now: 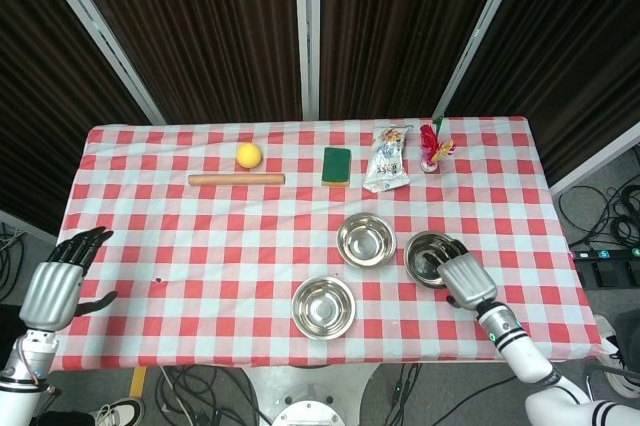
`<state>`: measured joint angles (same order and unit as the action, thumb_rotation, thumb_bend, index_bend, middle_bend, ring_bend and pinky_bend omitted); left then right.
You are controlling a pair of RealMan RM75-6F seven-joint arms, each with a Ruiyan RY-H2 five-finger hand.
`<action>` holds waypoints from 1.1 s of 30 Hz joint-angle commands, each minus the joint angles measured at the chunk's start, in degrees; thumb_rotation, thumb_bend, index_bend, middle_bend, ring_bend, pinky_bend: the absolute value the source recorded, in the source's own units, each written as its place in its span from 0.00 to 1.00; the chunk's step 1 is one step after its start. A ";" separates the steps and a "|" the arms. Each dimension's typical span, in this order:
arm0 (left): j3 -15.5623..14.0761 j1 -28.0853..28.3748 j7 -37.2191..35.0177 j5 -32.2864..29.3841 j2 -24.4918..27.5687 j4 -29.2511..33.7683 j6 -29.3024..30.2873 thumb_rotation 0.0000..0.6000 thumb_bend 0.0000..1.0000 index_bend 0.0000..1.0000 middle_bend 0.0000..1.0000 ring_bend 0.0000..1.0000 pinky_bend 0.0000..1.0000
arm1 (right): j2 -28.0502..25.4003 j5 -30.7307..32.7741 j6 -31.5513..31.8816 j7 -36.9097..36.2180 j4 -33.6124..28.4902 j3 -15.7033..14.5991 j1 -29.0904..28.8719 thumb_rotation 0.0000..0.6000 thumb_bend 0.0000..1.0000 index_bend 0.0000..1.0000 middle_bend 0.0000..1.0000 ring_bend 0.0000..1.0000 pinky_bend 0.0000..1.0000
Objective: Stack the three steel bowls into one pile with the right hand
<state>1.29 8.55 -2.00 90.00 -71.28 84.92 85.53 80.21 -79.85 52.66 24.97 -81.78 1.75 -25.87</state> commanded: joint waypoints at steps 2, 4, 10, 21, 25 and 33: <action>0.01 0.04 -0.26 -0.02 -0.03 -0.23 -0.09 1.00 0.07 0.19 0.23 0.18 0.24 | 1.64 0.59 -0.41 0.50 1.39 0.01 -0.85 1.00 0.16 0.26 0.31 0.20 0.20; -0.02 0.10 -0.41 0.00 -0.09 -0.40 -0.22 1.00 0.07 0.19 0.23 0.18 0.24 | 2.34 0.90 -0.66 0.84 2.02 0.03 -1.29 1.00 0.21 0.30 0.34 0.23 0.24; -0.02 0.07 -1.03 -0.01 -0.19 -0.82 -0.17 1.00 0.07 0.19 0.23 0.18 0.24 | 4.11 0.81 0.34 0.65 3.62 0.25 -1.95 1.00 0.31 0.44 0.44 0.33 0.36; -0.02 0.15 -2.12 -0.19 -0.28 -1.28 -0.49 1.00 0.07 0.19 0.23 0.18 0.24 | 4.82 -0.26 3.70 0.23 4.75 -0.42 -1.42 1.00 0.40 0.59 0.54 0.45 0.49; -0.07 0.20 -2.44 -0.09 -0.24 -1.26 -0.55 1.00 0.07 0.19 0.23 0.18 0.24 | 3.85 -0.61 5.57 0.83 3.52 -0.43 -0.92 1.00 0.40 0.60 0.55 0.46 0.51; -0.04 0.21 -2.84 -0.01 -0.28 -1.29 -0.44 1.00 0.07 0.19 0.23 0.18 0.24 | 0.92 -3.01 10.06 2.25 -1.38 0.41 -0.70 1.00 0.41 0.62 0.57 0.47 0.54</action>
<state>1.25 8.75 -4.83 89.99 -71.56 83.62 85.10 81.84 -82.23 62.10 26.67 -82.14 1.84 -26.49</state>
